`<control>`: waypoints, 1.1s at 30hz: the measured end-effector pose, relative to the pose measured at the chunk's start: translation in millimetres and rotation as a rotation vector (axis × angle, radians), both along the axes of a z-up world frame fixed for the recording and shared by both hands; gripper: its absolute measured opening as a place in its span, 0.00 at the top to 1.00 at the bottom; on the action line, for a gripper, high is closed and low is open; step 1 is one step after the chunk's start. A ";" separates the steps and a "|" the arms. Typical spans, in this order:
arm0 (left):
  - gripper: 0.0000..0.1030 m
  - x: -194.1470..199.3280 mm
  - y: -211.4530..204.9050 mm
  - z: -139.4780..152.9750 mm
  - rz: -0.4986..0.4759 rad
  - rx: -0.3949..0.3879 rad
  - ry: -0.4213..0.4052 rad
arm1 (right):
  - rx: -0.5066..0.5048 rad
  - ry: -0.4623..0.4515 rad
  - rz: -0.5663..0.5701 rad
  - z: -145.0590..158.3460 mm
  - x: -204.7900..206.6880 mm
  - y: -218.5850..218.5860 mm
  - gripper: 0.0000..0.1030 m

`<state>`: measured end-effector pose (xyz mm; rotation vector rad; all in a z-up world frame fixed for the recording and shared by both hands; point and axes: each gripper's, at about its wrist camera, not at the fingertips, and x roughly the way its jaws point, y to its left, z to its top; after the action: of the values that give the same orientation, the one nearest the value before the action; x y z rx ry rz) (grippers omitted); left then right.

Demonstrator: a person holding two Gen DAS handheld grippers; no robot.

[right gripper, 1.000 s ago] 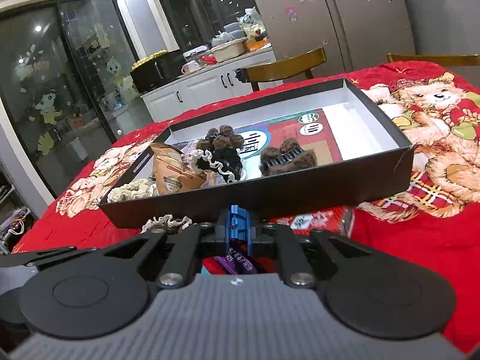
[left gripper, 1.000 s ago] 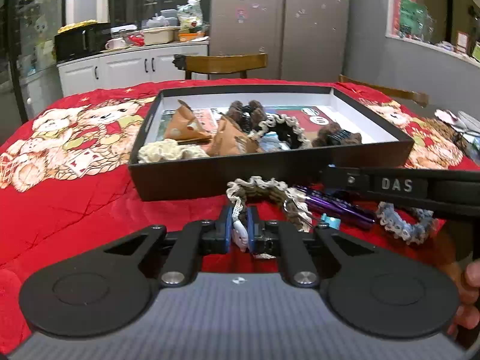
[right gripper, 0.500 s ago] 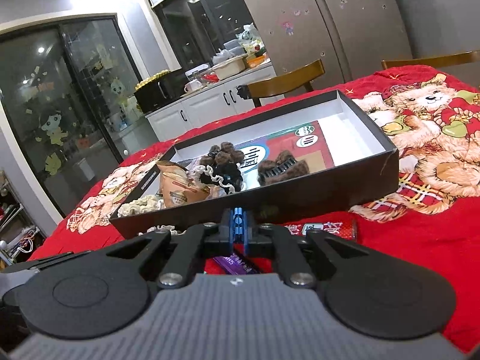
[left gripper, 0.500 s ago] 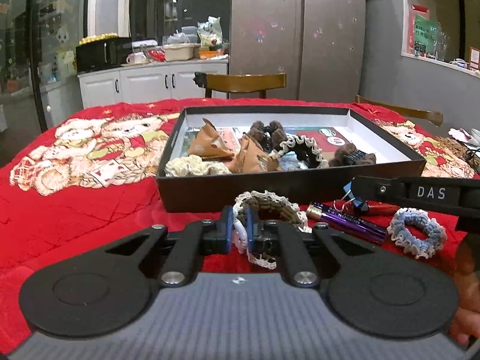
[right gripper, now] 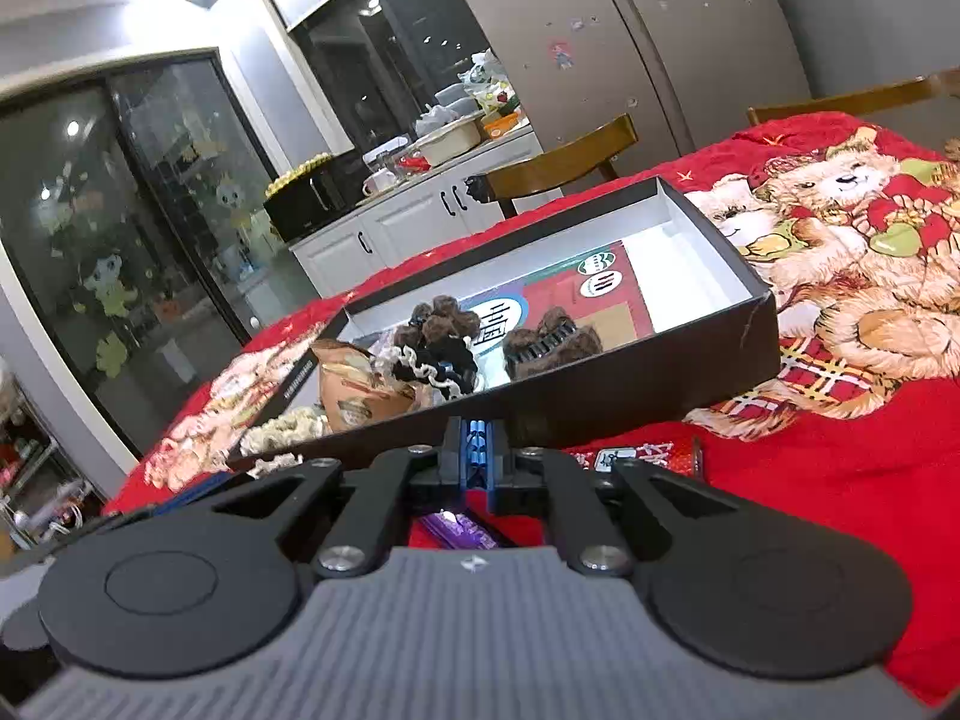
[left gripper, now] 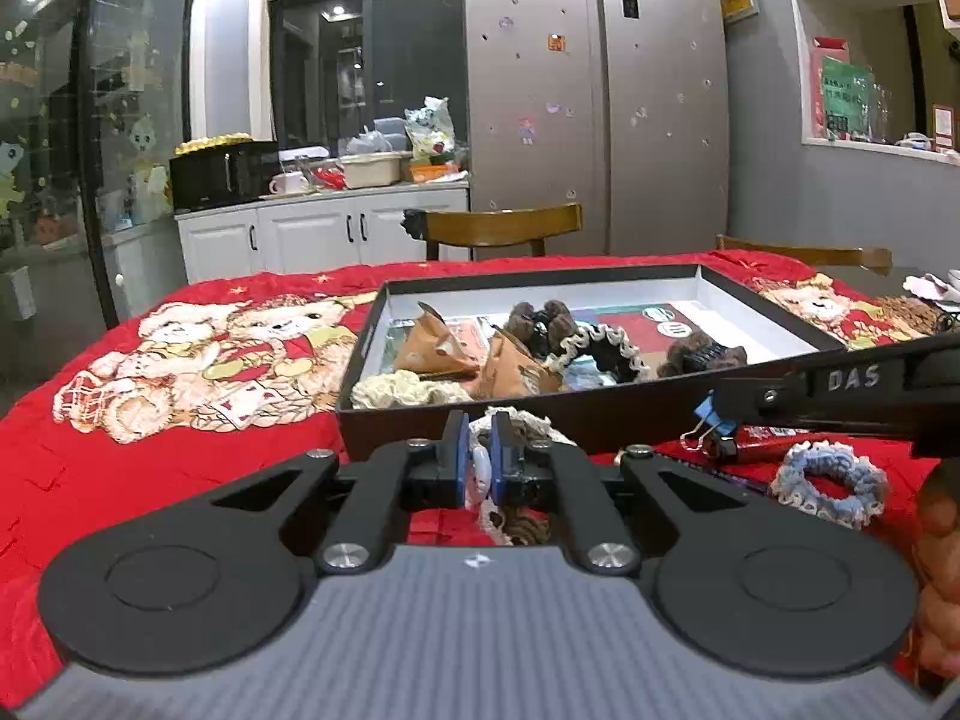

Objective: Organize objects

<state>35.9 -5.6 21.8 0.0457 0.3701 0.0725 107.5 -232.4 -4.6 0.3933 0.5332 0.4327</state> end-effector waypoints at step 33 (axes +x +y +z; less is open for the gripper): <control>0.86 30.6 11.1 -18.1 -0.032 -0.024 0.249 | -0.015 0.049 0.022 -3.0 0.5 4.2 0.93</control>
<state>66.5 5.5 3.8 0.0369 0.6193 0.0302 108.0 -228.2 -7.6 0.3848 0.5883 0.4410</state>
